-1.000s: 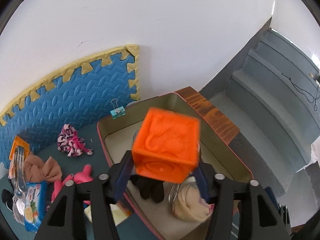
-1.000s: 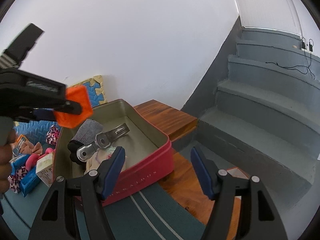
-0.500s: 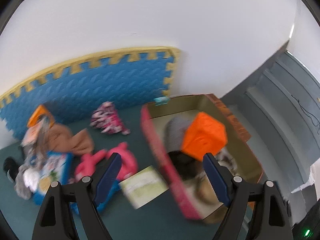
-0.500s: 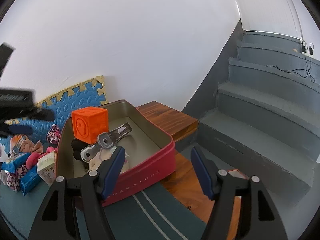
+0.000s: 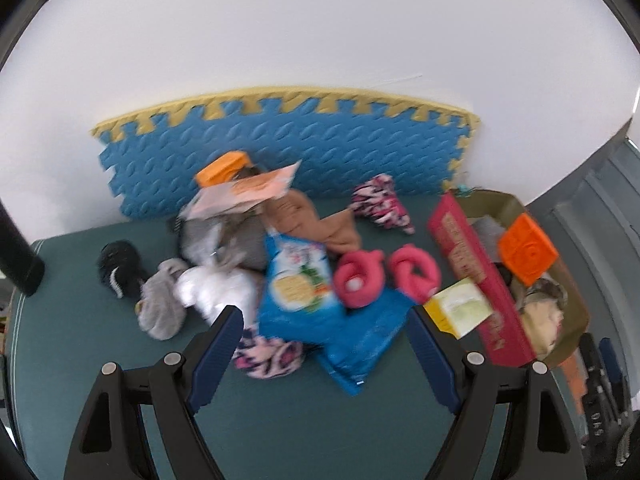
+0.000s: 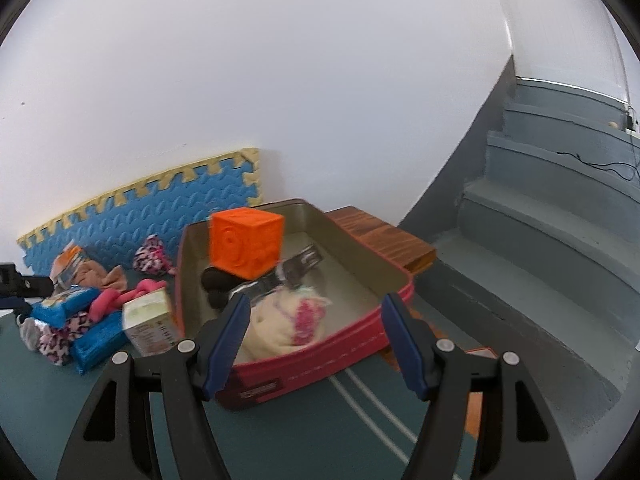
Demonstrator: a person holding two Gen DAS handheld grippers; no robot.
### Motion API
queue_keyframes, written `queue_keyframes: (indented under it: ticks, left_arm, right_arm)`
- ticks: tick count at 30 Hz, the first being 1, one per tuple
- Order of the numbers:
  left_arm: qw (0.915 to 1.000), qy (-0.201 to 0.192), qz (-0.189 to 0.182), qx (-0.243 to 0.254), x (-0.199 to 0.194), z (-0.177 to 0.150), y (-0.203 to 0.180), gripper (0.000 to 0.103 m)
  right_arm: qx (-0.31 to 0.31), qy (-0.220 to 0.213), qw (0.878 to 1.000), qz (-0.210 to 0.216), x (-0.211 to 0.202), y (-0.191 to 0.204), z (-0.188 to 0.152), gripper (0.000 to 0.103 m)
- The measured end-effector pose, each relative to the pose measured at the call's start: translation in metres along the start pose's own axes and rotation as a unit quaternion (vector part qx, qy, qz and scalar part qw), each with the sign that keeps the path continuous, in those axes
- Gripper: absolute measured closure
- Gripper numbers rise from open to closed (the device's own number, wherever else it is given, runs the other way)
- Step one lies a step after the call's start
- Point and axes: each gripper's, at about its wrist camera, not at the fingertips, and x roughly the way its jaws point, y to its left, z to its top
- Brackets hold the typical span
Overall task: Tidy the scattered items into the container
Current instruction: 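Grasp the blue cracker bag with the left tool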
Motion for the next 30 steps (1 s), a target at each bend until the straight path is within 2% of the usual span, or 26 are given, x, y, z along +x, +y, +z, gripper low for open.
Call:
queue_keyframes:
  ticks: [6, 14, 18, 22, 26, 30]
  left_arm:
    - [0.9999, 0.003, 0.012, 0.008, 0.014, 0.001, 0.010, 0.018]
    - [0.9992, 0.009, 0.017, 0.034, 0.036, 0.015, 0.001, 0.018]
    - [0.9982, 0.028, 0.033, 0.043, 0.054, 0.019, -0.001, 0.019]
    - [0.9982, 0.042, 0.022, 0.037, 0.063, 0.016, 0.001, 0.052]
    - [0.9992, 0.032, 0.014, 0.019, 0.055, 0.014, 0.007, 0.053]
    - [0.9999, 0.010, 0.007, 0.009, 0.035, 0.012, 0.012, 0.053]
  right_arm:
    - [-0.016, 0.003, 1.000, 0.021, -0.010, 0.019, -0.001, 0.031]
    - [-0.036, 0.012, 0.999, 0.034, -0.014, 0.033, -0.007, 0.031]
    - [-0.039, 0.018, 0.998, 0.035, -0.011, 0.035, -0.009, 0.031]
    - [-0.040, 0.021, 0.998, 0.035, -0.008, 0.036, -0.010, 0.031]
    - [-0.043, 0.020, 0.998, 0.044, -0.008, 0.039, -0.009, 0.031]
    - [-0.044, 0.019, 0.995, 0.085, -0.011, 0.047, -0.008, 0.031]
